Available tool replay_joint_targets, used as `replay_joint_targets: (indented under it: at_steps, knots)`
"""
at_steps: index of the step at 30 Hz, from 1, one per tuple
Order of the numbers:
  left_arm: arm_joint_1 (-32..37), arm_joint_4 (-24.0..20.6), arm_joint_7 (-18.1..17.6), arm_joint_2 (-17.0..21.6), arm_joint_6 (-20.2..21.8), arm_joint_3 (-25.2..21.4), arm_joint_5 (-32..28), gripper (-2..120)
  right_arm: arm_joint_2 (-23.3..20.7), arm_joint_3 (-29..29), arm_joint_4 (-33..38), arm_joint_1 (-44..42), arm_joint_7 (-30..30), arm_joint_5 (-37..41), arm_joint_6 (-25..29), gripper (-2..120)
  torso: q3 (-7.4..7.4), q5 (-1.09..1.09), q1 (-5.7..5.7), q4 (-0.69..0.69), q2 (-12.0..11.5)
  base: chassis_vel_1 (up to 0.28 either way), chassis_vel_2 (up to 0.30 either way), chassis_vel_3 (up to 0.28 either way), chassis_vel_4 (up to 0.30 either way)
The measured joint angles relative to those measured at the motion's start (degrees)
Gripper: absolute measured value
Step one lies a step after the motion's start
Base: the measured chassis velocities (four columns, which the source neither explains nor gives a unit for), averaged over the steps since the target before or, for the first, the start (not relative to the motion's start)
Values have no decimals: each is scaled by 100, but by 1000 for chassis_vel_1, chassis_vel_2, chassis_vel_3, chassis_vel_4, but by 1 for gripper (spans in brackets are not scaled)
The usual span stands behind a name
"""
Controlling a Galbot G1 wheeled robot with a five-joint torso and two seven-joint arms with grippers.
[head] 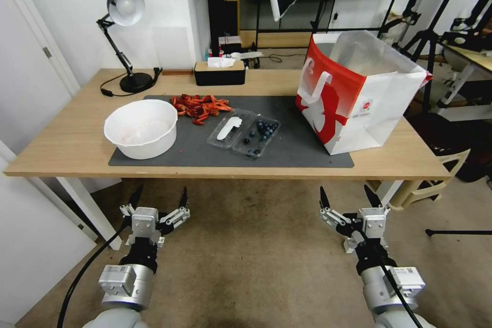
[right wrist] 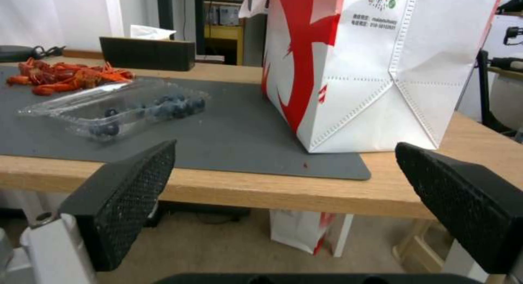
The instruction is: Close the takeout container lid, then place the container into the takeout bag.
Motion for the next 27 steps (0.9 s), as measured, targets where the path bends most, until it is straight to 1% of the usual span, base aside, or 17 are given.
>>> replay_joint_targets:
  at_steps: [9,11,12,13,14,15,16,17,18,19,21,22,24,27]
  knots:
    - [0,0,0,0,0,0,0,100,0,0,0,0,-1,0,0,100,0,0,0,0,0,0,0,0,0]
    - [-5,-8,-28,21,22,22,-47,100,55,-35,19,-55,-32,-87,-20,100,0,0,0,1,0,0,0,0,0]
    - [-34,-61,-144,94,125,123,-213,100,232,-176,101,-222,-145,-353,-97,100,0,-1,0,4,0,0,0,0,0]
    - [-34,-61,-144,94,125,123,-213,100,232,-176,101,-222,-145,-353,-97,100,0,-1,0,4,0,0,0,0,0]
    - [-82,-144,-305,195,270,269,-442,100,454,-367,180,-428,-294,-653,-196,100,0,3,0,-6,0,0,0,0,0]
    - [-111,-189,-403,261,358,352,-580,100,520,-403,200,-483,-337,-744,-220,100,0,-4,0,-6,0,0,0,0,0]
    - [-168,-286,-608,392,543,528,-869,100,587,-442,217,-533,-385,-828,-228,100,0,-1,0,-3,0,0,0,0,0]
    - [-168,-286,-608,392,543,528,-869,100,587,-442,217,-533,-385,-828,-228,100,0,-1,0,-3,0,0,0,0,0]
    - [-221,-376,-789,506,705,677,-1120,100,607,-446,218,-548,-403,-849,-226,100,0,-1,0,1,0,0,0,0,0]
    - [-237,-406,-849,542,758,731,-1206,100,610,-446,218,-550,-407,-852,-223,100,0,-1,0,1,0,0,0,0,0]
    - [-353,-602,-1254,804,1127,1088,-1793,100,615,-431,227,-553,-415,-856,-201,100,0,1,1,0,0,0,0,0,0]
    - [-353,-602,-1254,804,1127,1088,-1793,100,615,-431,227,-553,-415,-856,-201,100,0,1,1,0,0,0,0,0,0]
    - [-430,-655,-1358,927,1216,1206,-2054,100,616,-412,234,-554,-420,-857,-183,100,0,0,0,-1,0,0,0,0,0]
    - [-455,-655,-1351,970,1189,1227,-2120,100,616,-379,246,-561,-425,-859,-165,100,0,0,0,0,0,0,0,0,0]
